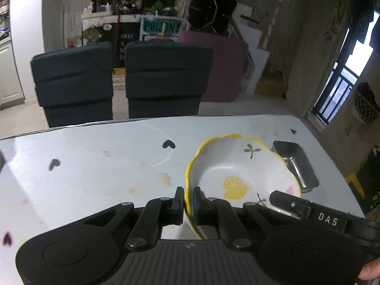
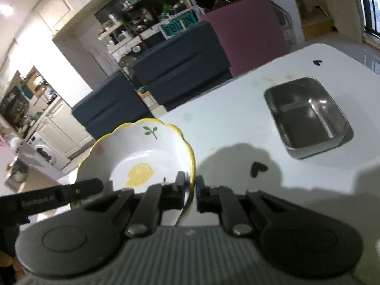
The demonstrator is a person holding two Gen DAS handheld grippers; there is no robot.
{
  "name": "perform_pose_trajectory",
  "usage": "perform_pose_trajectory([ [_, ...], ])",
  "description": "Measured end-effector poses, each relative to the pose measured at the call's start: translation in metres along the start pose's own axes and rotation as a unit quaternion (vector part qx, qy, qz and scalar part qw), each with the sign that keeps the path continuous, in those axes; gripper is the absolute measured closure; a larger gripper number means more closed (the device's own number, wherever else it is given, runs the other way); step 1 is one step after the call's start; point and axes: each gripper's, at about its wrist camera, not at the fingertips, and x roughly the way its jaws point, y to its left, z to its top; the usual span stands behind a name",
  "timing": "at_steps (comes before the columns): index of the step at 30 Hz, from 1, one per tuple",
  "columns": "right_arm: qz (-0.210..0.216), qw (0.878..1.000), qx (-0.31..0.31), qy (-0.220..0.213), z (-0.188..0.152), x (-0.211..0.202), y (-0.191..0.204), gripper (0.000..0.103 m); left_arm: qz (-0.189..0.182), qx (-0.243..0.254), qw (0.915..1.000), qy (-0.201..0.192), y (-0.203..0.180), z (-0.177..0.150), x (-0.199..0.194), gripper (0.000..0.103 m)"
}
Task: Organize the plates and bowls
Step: 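Lift the floral bowl with both grippers and carry it over the cream bowl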
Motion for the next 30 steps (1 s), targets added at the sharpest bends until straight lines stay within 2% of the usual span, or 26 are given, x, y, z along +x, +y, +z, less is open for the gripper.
perform_pose_trajectory([
  [5, 0.013, 1.000, -0.025, -0.008, -0.015, -0.025, 0.030, 0.093, 0.015, -0.008, 0.9997, -0.018, 0.007, -0.013, -0.045, 0.096],
  [13, 0.043, 0.998, -0.048, -0.001, -0.050, -0.058, 0.061, 0.093, 0.031, -0.017, 0.9990, -0.027, 0.028, -0.053, -0.114, 0.096],
  [23, 0.061, 0.994, -0.081, 0.029, -0.098, -0.079, 0.091, 0.093, 0.054, -0.032, 0.9976, -0.028, 0.056, -0.108, -0.166, 0.096],
  [30, 0.062, 0.990, -0.108, 0.060, -0.131, -0.082, 0.104, 0.093, 0.050, -0.054, 0.9969, -0.027, 0.077, -0.151, -0.183, 0.096],
])
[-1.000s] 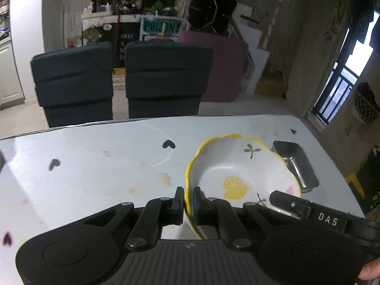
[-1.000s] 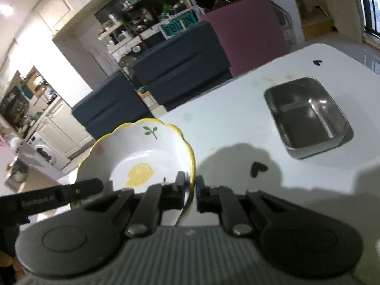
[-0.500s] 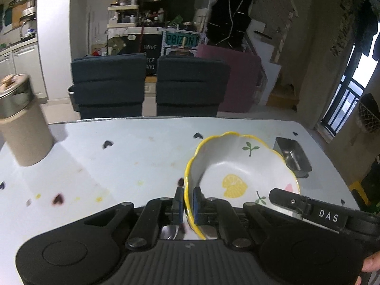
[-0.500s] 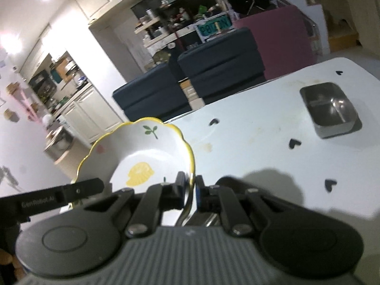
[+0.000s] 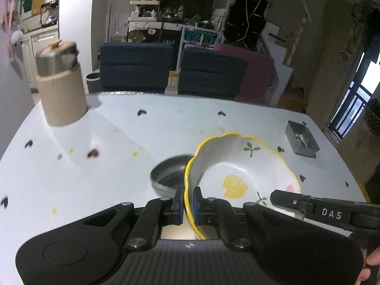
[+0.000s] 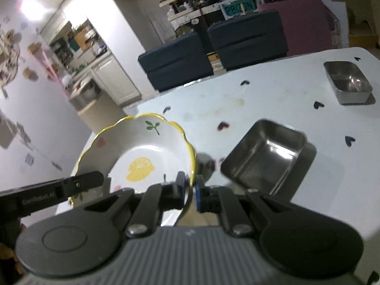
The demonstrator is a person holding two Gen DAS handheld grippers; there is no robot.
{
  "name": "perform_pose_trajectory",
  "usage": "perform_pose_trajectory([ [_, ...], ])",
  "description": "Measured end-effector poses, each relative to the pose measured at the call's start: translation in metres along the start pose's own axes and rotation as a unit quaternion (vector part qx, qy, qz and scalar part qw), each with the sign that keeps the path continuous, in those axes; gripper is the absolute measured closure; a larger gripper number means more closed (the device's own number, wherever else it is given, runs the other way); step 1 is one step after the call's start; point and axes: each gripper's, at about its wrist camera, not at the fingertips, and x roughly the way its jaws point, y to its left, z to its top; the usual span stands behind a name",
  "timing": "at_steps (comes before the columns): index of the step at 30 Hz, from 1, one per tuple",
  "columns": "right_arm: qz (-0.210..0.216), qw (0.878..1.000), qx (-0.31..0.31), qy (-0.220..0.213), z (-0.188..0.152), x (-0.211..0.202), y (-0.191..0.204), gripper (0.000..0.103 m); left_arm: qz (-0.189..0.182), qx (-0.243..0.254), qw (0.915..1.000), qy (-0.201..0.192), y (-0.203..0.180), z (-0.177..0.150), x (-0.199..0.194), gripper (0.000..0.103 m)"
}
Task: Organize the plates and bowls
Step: 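Lift the floral bowl with both grippers and carry it over the cream bowl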
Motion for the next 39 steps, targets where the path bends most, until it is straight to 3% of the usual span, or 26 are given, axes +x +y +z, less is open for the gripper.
perform_pose_trajectory([
  [18, -0.033, 0.993, -0.027, 0.110, -0.042, 0.034, 0.013, 0.093, -0.002, -0.019, 0.9955, 0.093, 0.040, -0.048, 0.034, 0.095],
  [28, -0.050, 0.988, -0.037, 0.140, -0.054, 0.048, 0.023, 0.093, -0.006, -0.005, 0.9910, 0.134, 0.044, -0.057, 0.050, 0.093],
  [39, -0.063, 0.986, -0.035, 0.153, -0.055, 0.057, 0.023, 0.093, -0.011, 0.004, 0.9886, 0.150, 0.044, -0.058, 0.059, 0.092],
])
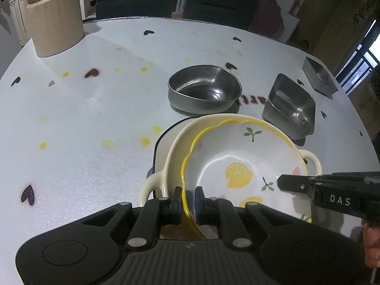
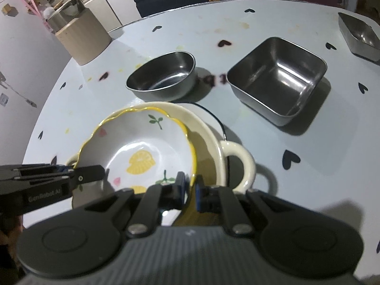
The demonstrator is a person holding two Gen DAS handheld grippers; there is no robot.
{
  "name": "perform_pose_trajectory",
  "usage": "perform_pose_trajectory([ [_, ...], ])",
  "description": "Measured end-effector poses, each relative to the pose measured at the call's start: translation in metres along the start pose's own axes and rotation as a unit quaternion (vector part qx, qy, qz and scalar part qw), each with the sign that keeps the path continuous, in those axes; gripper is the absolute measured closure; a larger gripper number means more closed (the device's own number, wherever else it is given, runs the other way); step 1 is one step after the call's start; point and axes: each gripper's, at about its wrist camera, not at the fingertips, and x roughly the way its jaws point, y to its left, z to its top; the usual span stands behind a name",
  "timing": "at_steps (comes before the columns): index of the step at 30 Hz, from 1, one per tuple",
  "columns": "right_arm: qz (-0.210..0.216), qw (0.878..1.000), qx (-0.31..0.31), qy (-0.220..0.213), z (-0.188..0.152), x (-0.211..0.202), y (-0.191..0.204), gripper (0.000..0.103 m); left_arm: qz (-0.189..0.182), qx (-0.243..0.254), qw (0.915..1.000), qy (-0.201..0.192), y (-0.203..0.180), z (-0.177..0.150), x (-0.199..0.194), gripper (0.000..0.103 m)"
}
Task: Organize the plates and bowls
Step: 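Lift the floral bowl with both grippers and carry it over the cream bowl, then lower the floral bowl into the cream bowl and open both grippers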
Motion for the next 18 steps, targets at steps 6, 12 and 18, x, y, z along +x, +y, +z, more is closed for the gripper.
perform_pose_trajectory([
  [6, -0.003, 1.000, 0.004, 0.002, 0.002, 0.002, -0.001, 0.093, -0.001, 0.000, 1.0000, 0.004, -0.001, 0.002, 0.005, 0.091],
  [12, -0.006, 1.000, 0.011, -0.004, 0.004, 0.001, -0.003, 0.094, 0.002, 0.024, 0.9997, 0.001, -0.006, 0.001, 0.008, 0.089],
  [18, -0.009, 1.000, 0.017, -0.013, 0.006, -0.003, -0.006, 0.095, -0.007, 0.036, 0.9992, 0.016, -0.008, -0.001, 0.012, 0.088],
])
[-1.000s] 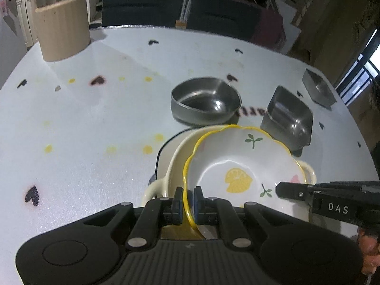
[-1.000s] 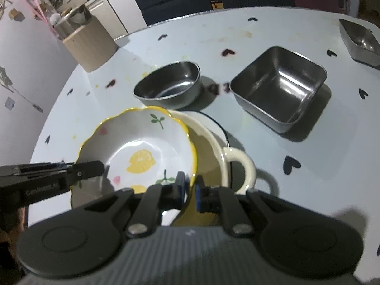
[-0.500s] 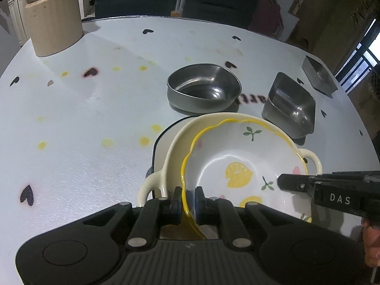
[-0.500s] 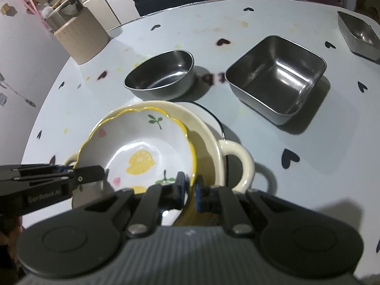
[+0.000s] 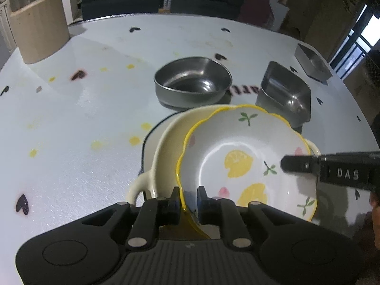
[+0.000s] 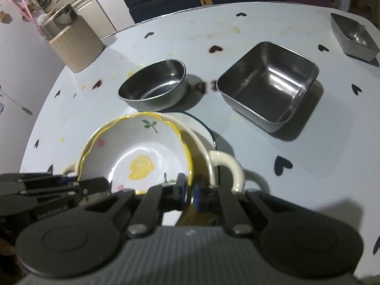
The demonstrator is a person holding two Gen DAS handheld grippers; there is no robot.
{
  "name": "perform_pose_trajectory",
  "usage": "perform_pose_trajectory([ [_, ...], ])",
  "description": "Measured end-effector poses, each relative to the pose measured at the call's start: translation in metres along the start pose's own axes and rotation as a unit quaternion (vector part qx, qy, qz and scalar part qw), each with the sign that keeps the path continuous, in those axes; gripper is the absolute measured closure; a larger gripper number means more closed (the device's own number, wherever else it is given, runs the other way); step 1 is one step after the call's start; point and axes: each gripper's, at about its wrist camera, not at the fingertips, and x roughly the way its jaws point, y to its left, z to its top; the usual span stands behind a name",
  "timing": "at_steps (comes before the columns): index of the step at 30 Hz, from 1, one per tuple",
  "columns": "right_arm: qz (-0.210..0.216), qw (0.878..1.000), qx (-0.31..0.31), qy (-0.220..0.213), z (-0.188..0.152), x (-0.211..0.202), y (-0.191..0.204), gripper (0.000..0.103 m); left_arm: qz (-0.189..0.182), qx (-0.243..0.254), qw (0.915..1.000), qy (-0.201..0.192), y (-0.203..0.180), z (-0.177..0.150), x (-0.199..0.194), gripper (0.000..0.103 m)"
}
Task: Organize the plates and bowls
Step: 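Lower the floral bowl into the cream bowl and open both grippers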
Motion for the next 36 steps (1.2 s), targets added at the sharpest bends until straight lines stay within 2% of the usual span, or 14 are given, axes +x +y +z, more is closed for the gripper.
perform_pose_trajectory([
  [8, -0.002, 1.000, 0.001, -0.003, 0.001, -0.001, -0.001, 0.095, -0.001, 0.008, 1.0000, 0.006, -0.001, -0.001, 0.000, 0.087],
  [16, -0.005, 1.000, -0.006, -0.008, 0.005, -0.002, 0.001, 0.096, 0.005, 0.000, 0.9999, -0.013, 0.003, -0.001, -0.011, 0.088],
  [19, -0.005, 1.000, -0.009, 0.000, 0.004, 0.002, 0.002, 0.096, 0.013, -0.002, 0.9998, -0.018, 0.005, 0.000, -0.012, 0.093],
  [28, 0.008, 1.000, 0.003, 0.022, 0.006, 0.012, 0.001, 0.095, 0.016, -0.010, 0.9996, -0.019, 0.008, 0.002, -0.013, 0.094],
  [30, 0.014, 0.999, 0.015, 0.030, 0.009, 0.011, -0.002, 0.089, 0.021, -0.009, 0.9995, -0.021, 0.009, 0.001, -0.014, 0.094],
  [33, 0.038, 0.999, 0.033, 0.021, 0.013, 0.001, -0.009, 0.088, 0.020, -0.014, 0.9995, -0.020, 0.010, 0.002, -0.014, 0.094],
  [36, 0.044, 0.998, 0.038, 0.013, 0.015, -0.004, -0.015, 0.090, 0.023, -0.012, 0.9995, -0.020, 0.009, 0.002, -0.014, 0.094],
])
